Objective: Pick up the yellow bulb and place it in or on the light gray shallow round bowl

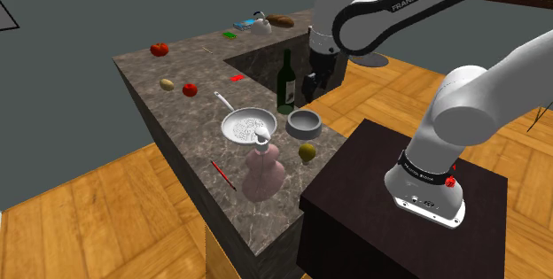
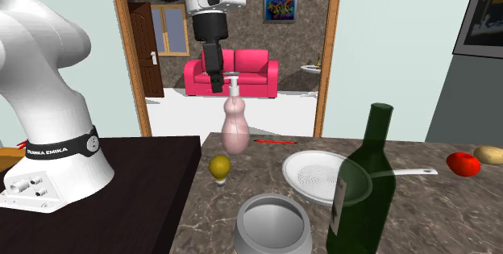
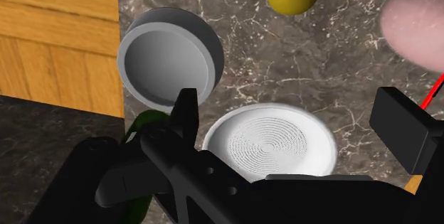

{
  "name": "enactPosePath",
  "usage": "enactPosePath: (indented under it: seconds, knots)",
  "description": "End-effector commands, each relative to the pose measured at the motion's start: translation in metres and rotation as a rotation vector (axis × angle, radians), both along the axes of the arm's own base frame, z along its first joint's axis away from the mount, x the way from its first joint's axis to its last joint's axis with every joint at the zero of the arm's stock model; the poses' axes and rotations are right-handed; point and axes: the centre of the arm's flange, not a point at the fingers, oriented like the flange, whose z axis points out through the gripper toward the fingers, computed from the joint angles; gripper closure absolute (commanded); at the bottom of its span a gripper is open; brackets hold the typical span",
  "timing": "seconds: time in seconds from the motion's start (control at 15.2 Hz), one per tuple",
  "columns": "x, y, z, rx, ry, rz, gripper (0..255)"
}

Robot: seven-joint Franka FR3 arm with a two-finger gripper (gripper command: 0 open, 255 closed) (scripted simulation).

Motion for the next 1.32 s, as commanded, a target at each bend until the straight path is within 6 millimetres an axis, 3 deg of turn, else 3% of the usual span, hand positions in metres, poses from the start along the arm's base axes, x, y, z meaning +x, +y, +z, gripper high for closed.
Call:
enactPosePath:
  seconds: [0.0, 0.86, 1.25]
  knots:
    - [-0.001, 0.003, -0.025, -0.002, 0.007, 0.012, 0]
    - [-0.007, 0.034, -0.193, -0.019, 0.069, 0.091, 0]
    - [-0.007, 0.033, -0.223, -0.020, 0.071, 0.093, 0]
